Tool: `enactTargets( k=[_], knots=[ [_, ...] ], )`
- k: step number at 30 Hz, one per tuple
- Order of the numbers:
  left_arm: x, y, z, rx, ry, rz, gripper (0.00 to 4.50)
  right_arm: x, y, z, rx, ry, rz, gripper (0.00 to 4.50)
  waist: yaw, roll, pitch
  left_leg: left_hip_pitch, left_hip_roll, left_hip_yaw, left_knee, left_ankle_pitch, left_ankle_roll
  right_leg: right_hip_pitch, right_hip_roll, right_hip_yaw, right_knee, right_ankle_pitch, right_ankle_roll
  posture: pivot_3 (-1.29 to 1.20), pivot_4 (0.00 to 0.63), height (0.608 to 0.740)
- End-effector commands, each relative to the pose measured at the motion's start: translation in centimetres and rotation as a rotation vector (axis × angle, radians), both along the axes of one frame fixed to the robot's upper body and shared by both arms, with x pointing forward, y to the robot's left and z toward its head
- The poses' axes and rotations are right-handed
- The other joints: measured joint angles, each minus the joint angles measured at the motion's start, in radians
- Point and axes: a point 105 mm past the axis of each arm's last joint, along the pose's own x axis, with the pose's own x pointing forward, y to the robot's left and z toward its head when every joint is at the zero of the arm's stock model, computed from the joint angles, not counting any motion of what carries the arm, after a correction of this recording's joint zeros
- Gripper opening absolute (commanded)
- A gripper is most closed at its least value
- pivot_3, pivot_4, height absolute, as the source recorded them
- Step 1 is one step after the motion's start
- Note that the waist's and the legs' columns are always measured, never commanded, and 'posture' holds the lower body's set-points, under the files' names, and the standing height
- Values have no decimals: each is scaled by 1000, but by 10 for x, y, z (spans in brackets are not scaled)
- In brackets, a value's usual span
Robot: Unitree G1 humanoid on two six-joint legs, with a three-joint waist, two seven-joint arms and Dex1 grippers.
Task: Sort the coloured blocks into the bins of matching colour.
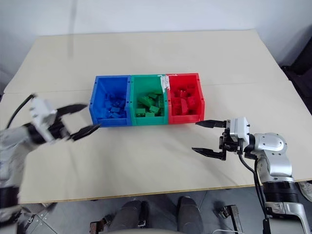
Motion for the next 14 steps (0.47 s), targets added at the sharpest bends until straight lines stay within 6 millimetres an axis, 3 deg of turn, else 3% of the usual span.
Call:
enactTargets(
  k=[1,6,14],
  knots=[
    [-20,12,9,14,-37,34,4472,5,-6,11,9,-50,-12,4500,6,0,0,0,0,0,0,0,0,0,-1,0,-1,0,0,0,150,740],
    [-45,14,-24,57,44,47,4472,9,-14,10,2,-50,-41,4500,15,0,0,1,-1,0,0,0,1,0,-3,1,-2,0,0,0,150,740],
    [-48,9,-38,51,48,80,4472,16,-12,10,15,-69,-63,4500,16,0,0,1,-1,0,-1,-1,0,0,-4,1,-2,0,-1,0,150,740]
  ],
)
